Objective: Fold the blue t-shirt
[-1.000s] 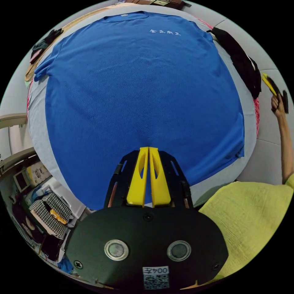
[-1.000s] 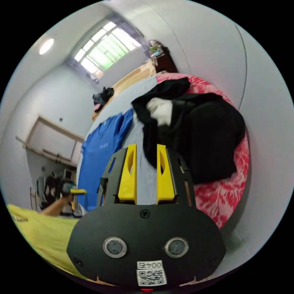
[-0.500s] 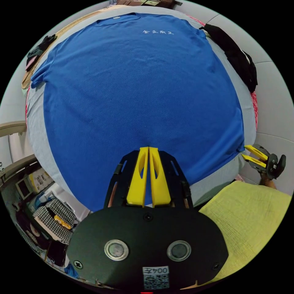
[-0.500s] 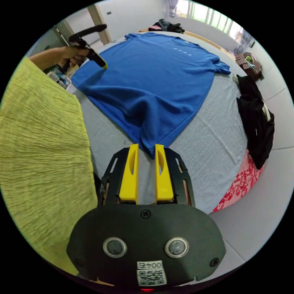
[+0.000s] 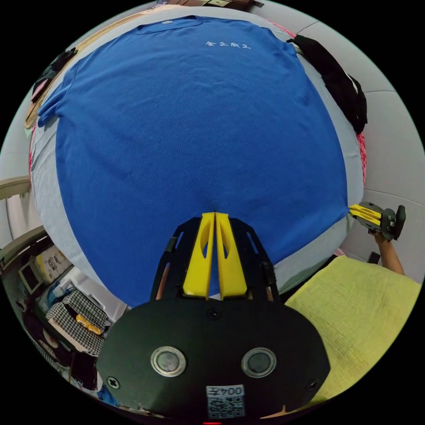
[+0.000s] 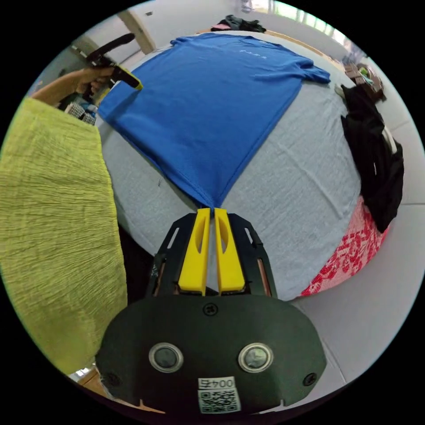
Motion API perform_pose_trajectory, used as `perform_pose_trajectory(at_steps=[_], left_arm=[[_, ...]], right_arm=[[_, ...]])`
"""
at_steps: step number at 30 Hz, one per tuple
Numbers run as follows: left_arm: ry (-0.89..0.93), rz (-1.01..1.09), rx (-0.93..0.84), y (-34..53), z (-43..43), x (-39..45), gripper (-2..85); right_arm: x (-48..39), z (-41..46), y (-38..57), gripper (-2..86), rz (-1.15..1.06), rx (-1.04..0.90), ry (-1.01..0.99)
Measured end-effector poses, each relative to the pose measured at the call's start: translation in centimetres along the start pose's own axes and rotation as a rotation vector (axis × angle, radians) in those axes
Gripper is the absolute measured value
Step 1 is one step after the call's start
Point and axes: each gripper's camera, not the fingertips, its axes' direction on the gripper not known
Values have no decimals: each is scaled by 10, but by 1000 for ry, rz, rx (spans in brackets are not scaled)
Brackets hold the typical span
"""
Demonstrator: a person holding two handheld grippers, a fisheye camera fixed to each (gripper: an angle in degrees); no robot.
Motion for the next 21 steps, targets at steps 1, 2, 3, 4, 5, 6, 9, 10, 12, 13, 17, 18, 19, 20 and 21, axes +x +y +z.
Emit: perform_pose_trajectory(at_steps=[1, 2, 3, 4, 5, 6, 9, 10, 12, 13, 17, 18, 19, 20, 21], left_arm=[[3, 1, -3, 0, 0, -2, 2], [4, 2, -4, 0, 0, -3, 2], [2, 5, -6, 0, 0, -4, 2], [-5, 12, -7, 0, 1, -4, 2], [-9, 16, -7, 0, 1, -4, 2], [-17, 23, -6, 1, 1, -5, 2], [-28, 48, -4, 2, 2, -6, 1], [-23, 64, -2, 3, 2, -8, 1], [3, 71, 8, 5, 3, -14, 1], [36, 56, 18, 7, 4, -20, 1], [112, 8, 38, 12, 8, -34, 1], [115, 6, 39, 12, 9, -36, 1], [110, 11, 39, 12, 10, -35, 1], [105, 14, 38, 12, 10, -35, 1], [94, 22, 36, 12, 11, -33, 1]], right_arm=[[3, -1, 0, 40, 11, 5, -9], [8, -6, 1, 48, 37, 14, -23], [11, -13, -1, 53, 65, 34, -34], [11, -17, -2, 54, 71, 52, -36], [7, -24, -6, 57, 67, 88, -34], [0, -27, -14, 60, 50, 105, -38], [-28, -17, -38, 67, -39, 104, -67], [-33, -13, -43, 68, -59, 96, -70], [-56, 4, -55, 74, -146, 66, -57], [-61, 8, -58, 75, -166, 61, -45], [-91, 31, -72, 66, -325, 0, 61], [-94, 36, -75, 54, -342, -15, 94], [-93, 36, -77, 48, -341, -17, 98], [-84, 33, -80, 34, -305, -7, 62], [-69, 26, -83, 25, -233, 15, -20]])
